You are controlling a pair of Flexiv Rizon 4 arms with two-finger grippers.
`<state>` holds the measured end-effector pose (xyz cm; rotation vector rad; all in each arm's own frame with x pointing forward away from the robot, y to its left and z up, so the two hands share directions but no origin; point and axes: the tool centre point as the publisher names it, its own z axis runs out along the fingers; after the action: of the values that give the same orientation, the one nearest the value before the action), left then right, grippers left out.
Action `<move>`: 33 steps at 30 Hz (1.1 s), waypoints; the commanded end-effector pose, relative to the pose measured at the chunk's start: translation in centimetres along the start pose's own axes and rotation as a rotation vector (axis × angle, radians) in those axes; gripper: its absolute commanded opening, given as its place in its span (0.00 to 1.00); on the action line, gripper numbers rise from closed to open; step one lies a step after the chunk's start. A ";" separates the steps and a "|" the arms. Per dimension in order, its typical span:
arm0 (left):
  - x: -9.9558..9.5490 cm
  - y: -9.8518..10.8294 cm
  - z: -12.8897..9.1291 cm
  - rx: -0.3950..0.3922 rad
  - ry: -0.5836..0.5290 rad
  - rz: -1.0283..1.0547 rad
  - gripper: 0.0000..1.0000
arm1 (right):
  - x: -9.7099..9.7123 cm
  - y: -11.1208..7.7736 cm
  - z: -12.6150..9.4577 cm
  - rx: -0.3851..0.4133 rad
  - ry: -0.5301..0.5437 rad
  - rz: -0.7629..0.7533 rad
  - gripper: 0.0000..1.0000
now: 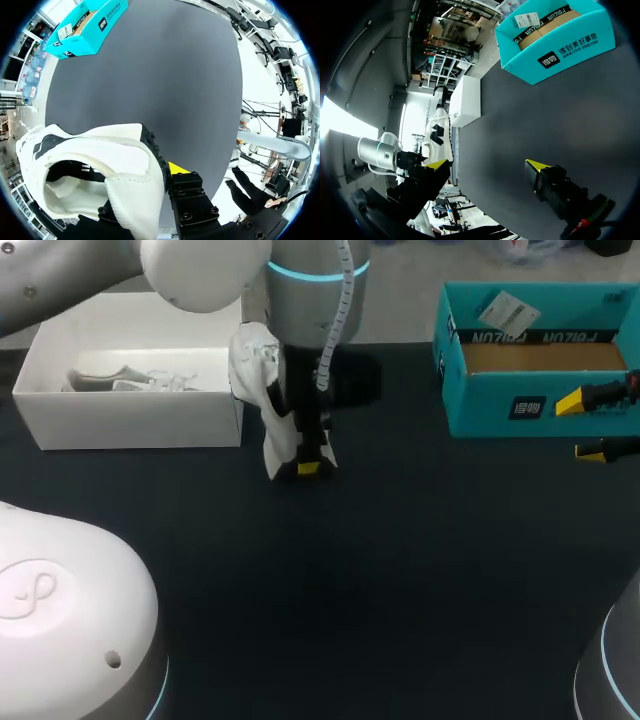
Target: Take the shoe out of the shoebox, open the shoe tongue, remove and reinsert the insole, then place the shoe into the shoebox
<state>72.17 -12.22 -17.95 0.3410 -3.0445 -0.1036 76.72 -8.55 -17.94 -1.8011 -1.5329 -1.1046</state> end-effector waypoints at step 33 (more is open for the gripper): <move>-23.5 24.9 1.2 0.113 0.073 -0.071 0.00 | 0.0 0.0 0.1 0.000 -0.002 0.001 1.00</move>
<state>87.96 16.52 -19.00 0.4432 -3.0120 0.0538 76.72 -8.55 -17.94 -1.8011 -1.5328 -1.1046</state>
